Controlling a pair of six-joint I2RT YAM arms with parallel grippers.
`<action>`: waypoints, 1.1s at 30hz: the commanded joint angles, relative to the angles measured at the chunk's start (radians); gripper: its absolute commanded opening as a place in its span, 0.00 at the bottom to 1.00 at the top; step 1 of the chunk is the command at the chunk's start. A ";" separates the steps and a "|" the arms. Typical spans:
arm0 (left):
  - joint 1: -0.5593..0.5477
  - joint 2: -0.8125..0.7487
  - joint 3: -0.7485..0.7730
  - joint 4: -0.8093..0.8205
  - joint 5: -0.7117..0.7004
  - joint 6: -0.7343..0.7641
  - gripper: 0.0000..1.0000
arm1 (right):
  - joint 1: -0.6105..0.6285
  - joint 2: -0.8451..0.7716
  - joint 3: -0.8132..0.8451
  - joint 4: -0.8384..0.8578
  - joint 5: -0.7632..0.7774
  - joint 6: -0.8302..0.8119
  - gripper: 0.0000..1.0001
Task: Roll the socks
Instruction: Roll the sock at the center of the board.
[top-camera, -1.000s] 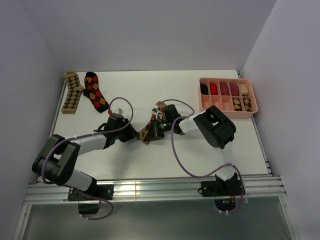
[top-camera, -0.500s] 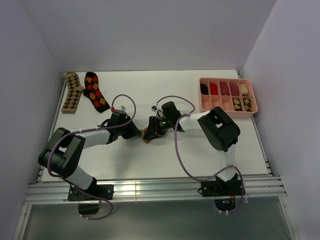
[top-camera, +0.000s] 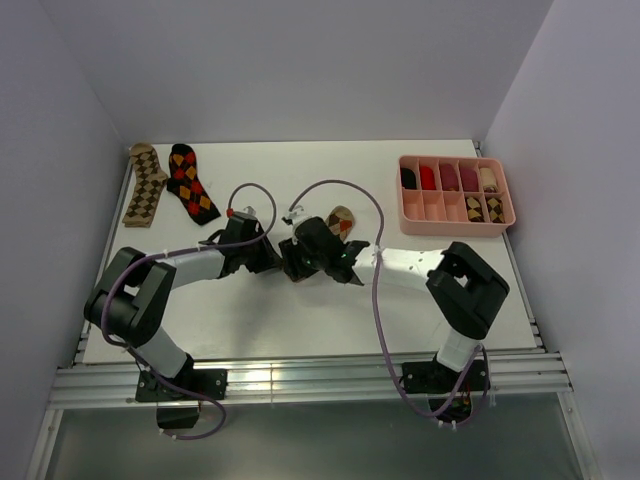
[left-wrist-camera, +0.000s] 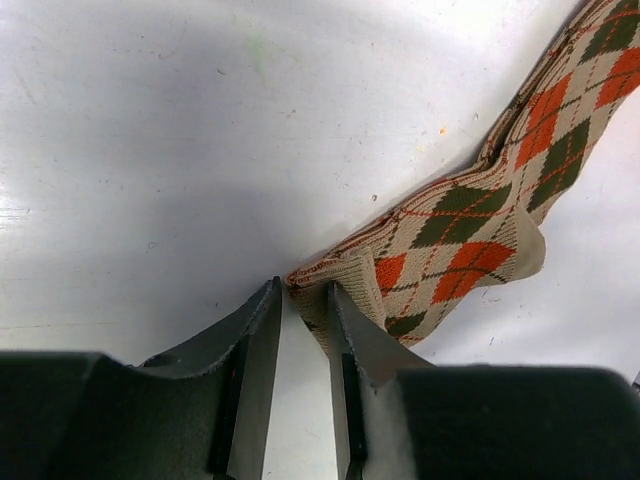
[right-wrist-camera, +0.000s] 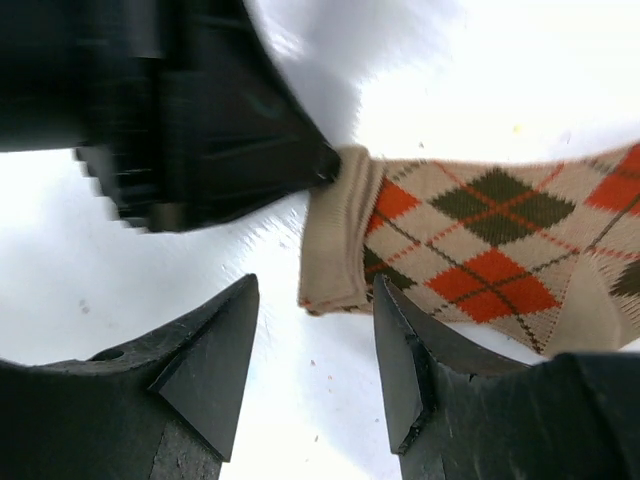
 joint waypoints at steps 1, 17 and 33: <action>-0.006 0.025 0.016 -0.095 -0.035 0.048 0.31 | 0.064 -0.029 -0.013 0.062 0.270 -0.123 0.57; -0.010 0.043 0.059 -0.136 -0.035 0.057 0.29 | 0.177 0.143 0.006 0.178 0.376 -0.239 0.45; -0.004 -0.199 -0.056 -0.106 -0.087 -0.018 0.65 | -0.088 0.039 -0.209 0.414 -0.353 0.112 0.00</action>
